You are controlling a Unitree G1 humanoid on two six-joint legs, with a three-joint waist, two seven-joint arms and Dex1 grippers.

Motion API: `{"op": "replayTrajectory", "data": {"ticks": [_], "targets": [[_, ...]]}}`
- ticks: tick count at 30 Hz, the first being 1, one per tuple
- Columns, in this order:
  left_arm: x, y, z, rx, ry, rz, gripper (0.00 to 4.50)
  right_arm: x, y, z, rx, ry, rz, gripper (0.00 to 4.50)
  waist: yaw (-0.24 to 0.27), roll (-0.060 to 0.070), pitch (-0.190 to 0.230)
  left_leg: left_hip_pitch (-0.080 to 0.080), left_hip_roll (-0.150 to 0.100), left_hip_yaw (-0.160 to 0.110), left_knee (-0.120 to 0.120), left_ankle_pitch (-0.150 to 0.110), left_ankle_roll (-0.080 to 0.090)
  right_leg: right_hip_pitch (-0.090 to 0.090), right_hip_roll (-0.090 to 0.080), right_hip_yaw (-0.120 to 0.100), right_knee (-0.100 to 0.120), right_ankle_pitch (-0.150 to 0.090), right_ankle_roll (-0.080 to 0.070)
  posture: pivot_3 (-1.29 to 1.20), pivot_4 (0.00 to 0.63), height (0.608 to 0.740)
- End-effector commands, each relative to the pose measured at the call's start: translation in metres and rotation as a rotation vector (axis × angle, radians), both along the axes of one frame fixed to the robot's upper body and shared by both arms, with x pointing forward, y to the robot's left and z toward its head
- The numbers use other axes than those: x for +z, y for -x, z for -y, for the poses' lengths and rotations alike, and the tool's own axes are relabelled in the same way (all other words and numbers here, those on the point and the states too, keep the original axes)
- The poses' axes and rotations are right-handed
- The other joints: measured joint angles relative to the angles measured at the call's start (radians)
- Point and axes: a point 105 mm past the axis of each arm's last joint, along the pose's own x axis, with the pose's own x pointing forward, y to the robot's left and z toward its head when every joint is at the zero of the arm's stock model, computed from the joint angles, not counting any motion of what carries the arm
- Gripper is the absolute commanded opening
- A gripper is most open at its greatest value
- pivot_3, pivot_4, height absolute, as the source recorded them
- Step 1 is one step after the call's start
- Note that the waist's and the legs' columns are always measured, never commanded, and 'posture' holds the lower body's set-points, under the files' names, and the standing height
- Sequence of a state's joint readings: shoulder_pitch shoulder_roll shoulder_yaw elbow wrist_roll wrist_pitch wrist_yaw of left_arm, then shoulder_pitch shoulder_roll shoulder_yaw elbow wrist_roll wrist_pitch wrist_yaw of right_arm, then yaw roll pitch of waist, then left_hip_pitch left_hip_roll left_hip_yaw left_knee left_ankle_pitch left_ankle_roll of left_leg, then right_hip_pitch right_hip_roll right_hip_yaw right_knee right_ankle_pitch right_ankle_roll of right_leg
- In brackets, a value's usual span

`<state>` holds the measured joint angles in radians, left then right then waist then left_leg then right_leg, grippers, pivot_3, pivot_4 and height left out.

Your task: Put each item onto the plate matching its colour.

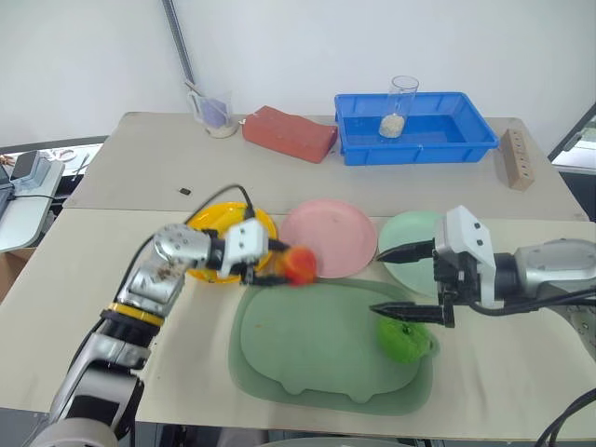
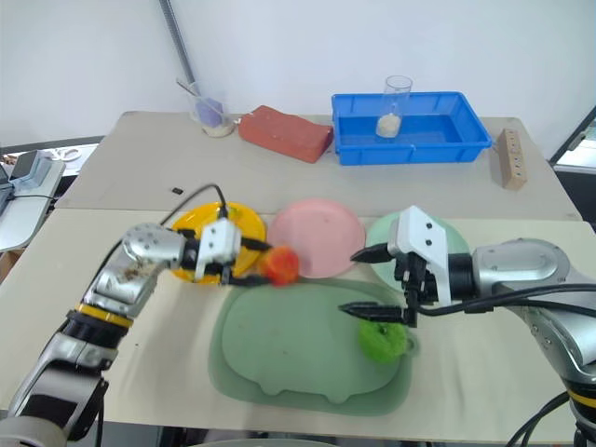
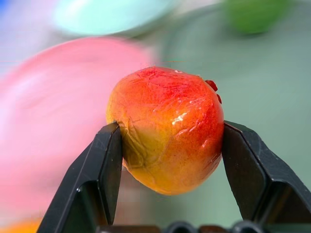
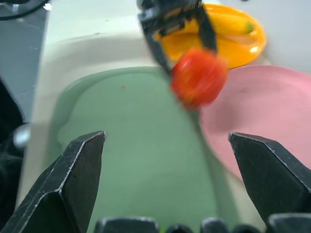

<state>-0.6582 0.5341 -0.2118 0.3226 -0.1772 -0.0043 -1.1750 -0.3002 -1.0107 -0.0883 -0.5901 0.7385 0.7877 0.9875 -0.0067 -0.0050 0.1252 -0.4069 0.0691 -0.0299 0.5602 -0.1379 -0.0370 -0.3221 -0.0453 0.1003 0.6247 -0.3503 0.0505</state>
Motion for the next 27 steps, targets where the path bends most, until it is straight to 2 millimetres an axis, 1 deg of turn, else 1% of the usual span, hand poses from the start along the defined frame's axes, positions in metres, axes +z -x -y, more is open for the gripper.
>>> {"op": "replayTrajectory", "data": {"ticks": [1,3,6,8,10,12,13,14,15,19,22,23,25,27], "targets": [[0.020,-0.024,0.011,0.071,0.099,0.070,2.54,0.012,-0.005,-0.004,0.005,-0.025,0.074,4.50,0.002,0.001,-0.001,-0.001,0.000,0.000,0.000,0.000,0.000,0.002,0.000,0.000,0.000,0.000,0.000,0.00,0.150,0.740],[0.019,-0.031,0.023,0.085,0.132,0.072,2.54,0.014,-0.012,-0.007,-0.018,-0.036,0.108,4.50,0.002,0.002,-0.001,-0.001,0.000,0.000,0.000,0.000,0.000,0.002,0.000,0.000,0.000,0.000,0.000,0.00,0.150,0.740],[0.007,-0.035,0.039,0.079,0.137,0.060,2.54,0.018,-0.029,-0.007,-0.108,-0.049,0.185,4.50,-0.003,0.002,-0.001,0.000,0.000,0.000,0.000,0.000,0.001,0.002,0.001,0.000,0.002,0.001,-0.001,0.00,0.150,0.740],[0.001,-0.036,0.046,0.077,0.133,0.054,2.54,0.021,-0.039,-0.006,-0.167,-0.061,0.215,4.50,-0.008,0.002,-0.001,0.000,0.000,0.000,-0.001,0.000,0.001,0.002,0.001,0.000,0.003,0.001,-0.001,0.00,0.150,0.740],[-0.003,-0.036,0.049,0.072,0.128,0.048,2.54,0.022,-0.045,-0.005,-0.198,-0.061,0.230,4.50,-0.008,0.002,-0.001,0.000,0.000,-0.001,-0.001,0.000,0.001,0.002,0.001,0.000,0.003,0.001,-0.001,0.00,0.150,0.740],[-0.004,-0.038,0.050,0.074,0.131,0.044,3.57,0.021,-0.048,-0.004,-0.216,-0.057,0.238,4.50,-0.007,0.003,-0.002,0.000,0.000,-0.001,-0.001,0.000,0.001,0.002,0.001,0.000,0.003,0.001,-0.001,0.00,0.150,0.740],[-0.002,-0.038,0.049,0.072,0.134,0.045,3.88,0.020,-0.048,-0.004,-0.220,-0.056,0.239,4.50,-0.007,0.003,-0.002,0.000,0.000,-0.001,-0.001,0.000,0.001,0.002,0.001,0.000,0.003,0.001,-0.001,0.00,0.150,0.740],[0.001,-0.039,0.048,0.069,0.142,0.044,4.36,0.020,-0.048,-0.003,-0.223,-0.056,0.238,4.50,-0.005,0.004,-0.002,0.000,0.000,-0.001,-0.001,0.000,0.001,0.002,0.001,0.000,0.003,0.001,-0.001,0.00,0.150,0.740],[0.004,-0.039,0.048,0.065,0.148,0.044,4.44,0.019,-0.048,-0.002,-0.226,-0.057,0.237,4.50,-0.003,0.004,-0.002,0.000,0.000,-0.001,0.000,0.000,0.001,0.002,0.001,0.000,0.003,0.001,-0.001,0.00,0.150,0.740],[0.016,-0.037,0.044,0.049,0.169,0.056,4.44,0.018,-0.047,0.002,-0.228,-0.054,0.231,4.50,-0.003,0.004,-0.003,0.000,-0.001,-0.001,0.000,0.000,0.001,0.002,0.001,0.000,0.003,0.001,0.000,0.00,0.150,0.740],[0.033,-0.031,0.036,0.017,0.175,0.083,4.44,0.015,-0.042,0.008,-0.207,-0.044,0.204,4.50,-0.005,0.004,-0.003,0.000,-0.001,-0.001,0.000,0.000,0.001,0.002,0.001,0.000,0.003,0.001,-0.001,0.00,0.150,0.740],[0.037,-0.028,0.033,0.001,0.170,0.093,4.44,0.015,-0.040,0.010,-0.194,-0.039,0.189,4.50,-0.005,0.004,-0.003,0.000,-0.001,-0.001,0.000,0.000,0.001,0.002,0.001,0.000,0.004,0.001,-0.001,0.00,0.150,0.740],[0.043,-0.015,0.028,-0.059,0.151,0.090,4.44,0.010,-0.028,0.014,-0.137,-0.009,0.130,4.50,-0.006,0.005,-0.003,0.000,-0.001,-0.001,0.000,0.000,0.001,0.002,0.001,0.000,0.003,0.001,-0.001,0.00,0.150,0.740],[0.046,0.003,0.024,-0.134,0.127,0.079,4.44,0.004,-0.016,0.018,-0.082,0.027,0.070,4.50,-0.007,0.005,-0.003,0.001,0.000,-0.001,0.000,0.000,0.001,0.003,0.001,0.000,0.003,0.003,-0.005,0.00,0.150,0.740]]}}
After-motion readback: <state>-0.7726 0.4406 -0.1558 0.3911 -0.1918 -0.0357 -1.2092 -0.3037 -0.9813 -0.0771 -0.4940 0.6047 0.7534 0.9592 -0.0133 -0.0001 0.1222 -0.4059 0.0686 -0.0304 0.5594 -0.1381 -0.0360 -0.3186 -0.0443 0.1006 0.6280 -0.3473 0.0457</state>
